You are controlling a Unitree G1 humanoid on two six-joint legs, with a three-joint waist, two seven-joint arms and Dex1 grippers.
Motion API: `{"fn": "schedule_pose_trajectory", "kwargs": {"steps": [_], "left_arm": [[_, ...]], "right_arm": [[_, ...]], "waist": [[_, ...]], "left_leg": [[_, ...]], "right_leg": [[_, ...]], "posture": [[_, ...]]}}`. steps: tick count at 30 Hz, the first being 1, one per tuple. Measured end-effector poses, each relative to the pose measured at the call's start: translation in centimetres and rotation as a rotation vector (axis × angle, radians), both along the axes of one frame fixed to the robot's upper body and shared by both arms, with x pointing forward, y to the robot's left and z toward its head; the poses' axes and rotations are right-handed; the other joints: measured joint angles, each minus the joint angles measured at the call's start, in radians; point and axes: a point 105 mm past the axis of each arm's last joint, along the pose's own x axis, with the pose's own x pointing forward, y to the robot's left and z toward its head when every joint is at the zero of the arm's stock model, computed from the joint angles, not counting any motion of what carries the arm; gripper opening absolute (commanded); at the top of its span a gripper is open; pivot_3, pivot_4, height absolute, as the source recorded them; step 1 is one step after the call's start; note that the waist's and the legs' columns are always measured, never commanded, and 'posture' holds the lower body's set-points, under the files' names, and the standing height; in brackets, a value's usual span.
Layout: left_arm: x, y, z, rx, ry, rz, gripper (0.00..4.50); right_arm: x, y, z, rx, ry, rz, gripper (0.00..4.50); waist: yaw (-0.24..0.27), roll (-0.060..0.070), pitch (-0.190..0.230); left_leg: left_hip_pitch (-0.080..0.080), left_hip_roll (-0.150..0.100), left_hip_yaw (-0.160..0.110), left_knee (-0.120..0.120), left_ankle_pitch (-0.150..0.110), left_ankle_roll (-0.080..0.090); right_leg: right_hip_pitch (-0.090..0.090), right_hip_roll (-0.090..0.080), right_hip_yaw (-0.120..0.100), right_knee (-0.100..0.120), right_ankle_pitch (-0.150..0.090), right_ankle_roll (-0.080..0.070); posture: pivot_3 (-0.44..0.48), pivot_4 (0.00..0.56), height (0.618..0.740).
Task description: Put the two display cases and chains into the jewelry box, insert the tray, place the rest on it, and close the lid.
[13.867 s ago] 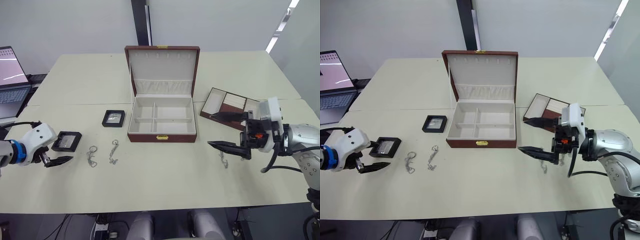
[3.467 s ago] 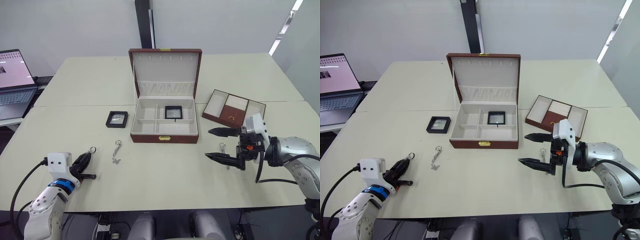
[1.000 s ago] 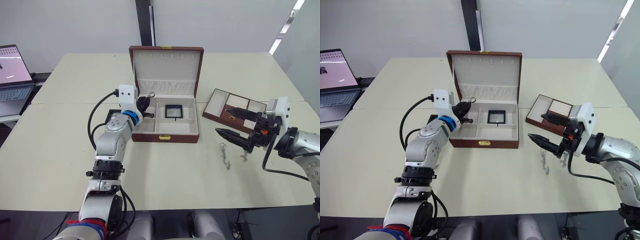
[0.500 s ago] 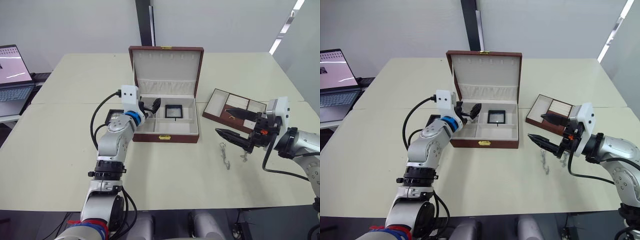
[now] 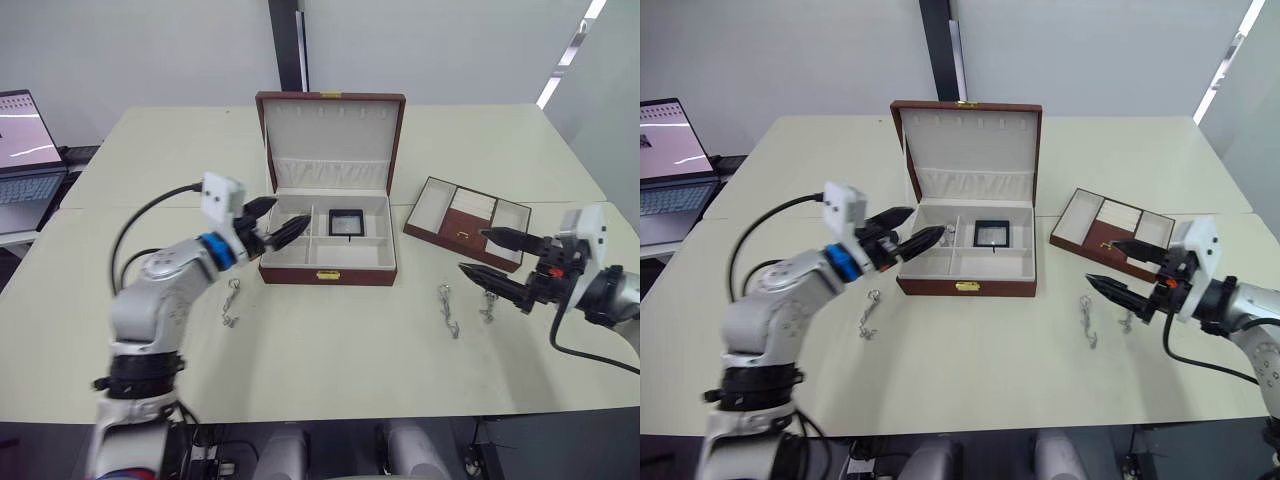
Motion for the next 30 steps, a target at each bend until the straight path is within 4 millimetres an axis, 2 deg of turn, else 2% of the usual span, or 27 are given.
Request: {"fn": "schedule_pose_trajectory", "kwargs": {"steps": [2,5,11,17,22,24,30], "left_arm": [[-1.6,1.6,-0.7,0.035,0.061,-0.042,4.47],[-3.0,3.9,-1.4,0.105,0.106,-0.053,4.47],[-4.0,8.0,-1.1,0.178,0.100,0.034,4.47],[-6.2,14.3,-2.9,0.214,0.144,0.277,4.47],[-7.1,19.2,-3.9,0.206,0.124,0.483,4.47],[-7.6,20.3,-4.8,0.209,0.137,0.528,4.47],[-8.0,21.3,-6.1,0.205,0.129,0.600,4.47]], "right_arm": [[0.1,-1.5,-0.6,0.000,0.020,-0.036,4.50],[0.4,-3.2,-1.5,-0.025,0.037,-0.078,4.50],[1.0,-6.2,-3.2,-0.044,0.073,-0.155,4.50],[0.9,-9.0,-5.1,-0.073,0.113,-0.239,4.50],[1.0,-10.0,-5.9,-0.057,0.115,-0.276,4.50],[1.0,-10.5,-6.4,-0.052,0.119,-0.295,4.50],[0.8,-11.4,-7.3,-0.056,0.134,-0.327,4.50]], "waist": [[0.000,0.000,0.000],[0.000,0.000,0.000],[0.000,0.000,0.001],[-0.004,0.002,0.001],[-0.001,0.002,0.001],[-0.001,0.002,0.001],[-0.001,0.002,0.001]], "left_leg": [[0.000,0.000,0.000,0.000,0.000,0.000],[0.000,0.000,0.000,0.000,0.000,0.000],[0.000,0.000,0.000,-0.001,0.000,0.000],[0.000,0.001,0.001,-0.001,0.000,0.000],[0.001,0.000,0.001,-0.001,0.000,0.000],[0.001,0.000,0.001,-0.001,0.000,0.000],[0.001,0.000,0.001,-0.001,0.000,0.000]], "right_leg": [[0.000,0.000,0.000,0.000,0.000,0.000],[0.000,0.000,0.000,0.000,0.000,0.000],[0.000,0.000,0.000,-0.001,0.000,0.000],[-0.001,0.000,0.001,0.000,0.000,-0.001],[0.000,0.000,0.001,-0.001,0.000,-0.001],[0.000,-0.001,0.001,-0.001,0.000,-0.001],[0.000,-0.001,0.001,-0.001,0.000,-0.001]], "posture": [[0.000,0.150,0.740],[0.000,0.150,0.740],[0.000,0.150,0.740],[0.000,0.150,0.740],[0.000,0.150,0.740],[0.000,0.150,0.740],[0.000,0.150,0.740]]}}
